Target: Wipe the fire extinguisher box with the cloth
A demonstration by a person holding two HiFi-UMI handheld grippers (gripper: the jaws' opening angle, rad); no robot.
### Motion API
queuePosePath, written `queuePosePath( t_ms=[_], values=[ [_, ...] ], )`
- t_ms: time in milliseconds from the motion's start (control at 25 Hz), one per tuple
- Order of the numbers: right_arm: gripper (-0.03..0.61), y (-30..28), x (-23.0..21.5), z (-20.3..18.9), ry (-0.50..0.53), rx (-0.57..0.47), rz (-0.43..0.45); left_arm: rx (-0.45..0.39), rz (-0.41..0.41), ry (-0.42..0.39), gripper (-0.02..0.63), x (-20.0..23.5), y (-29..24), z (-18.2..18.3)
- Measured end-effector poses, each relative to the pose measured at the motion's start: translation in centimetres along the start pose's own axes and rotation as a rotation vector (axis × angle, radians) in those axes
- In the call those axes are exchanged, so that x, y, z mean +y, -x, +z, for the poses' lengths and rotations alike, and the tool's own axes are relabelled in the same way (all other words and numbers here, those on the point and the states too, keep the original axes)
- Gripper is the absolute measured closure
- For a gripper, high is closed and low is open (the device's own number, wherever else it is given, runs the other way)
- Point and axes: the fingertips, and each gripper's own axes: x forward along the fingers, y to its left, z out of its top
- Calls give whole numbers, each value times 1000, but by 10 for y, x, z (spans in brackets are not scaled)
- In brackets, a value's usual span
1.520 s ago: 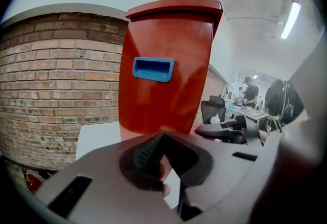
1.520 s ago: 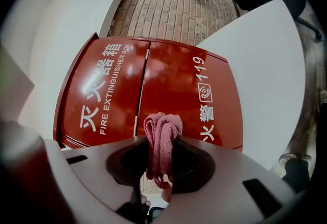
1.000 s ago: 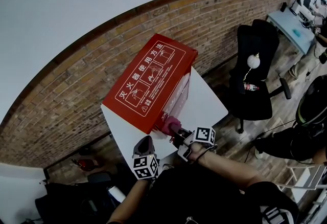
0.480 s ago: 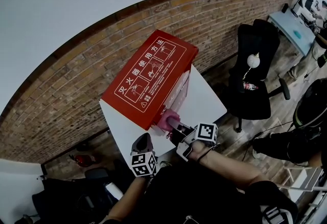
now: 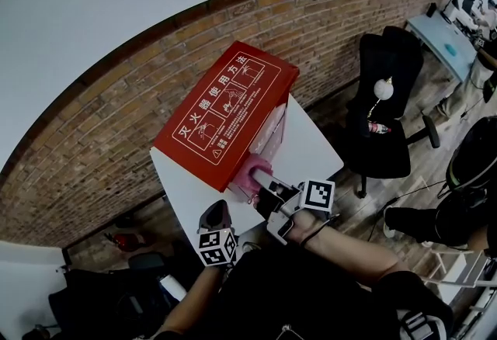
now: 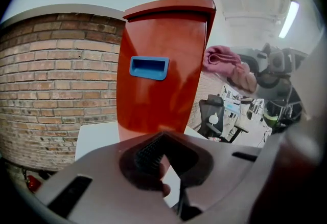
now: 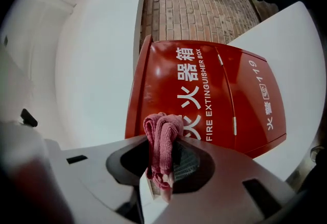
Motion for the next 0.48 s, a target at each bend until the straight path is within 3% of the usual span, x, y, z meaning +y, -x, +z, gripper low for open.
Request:
queuePosePath(
  t_ms=[480],
  values=[
    [468, -2, 45, -1, -35, -17, 125, 7, 3, 3, 586, 3, 6, -5]
  ],
)
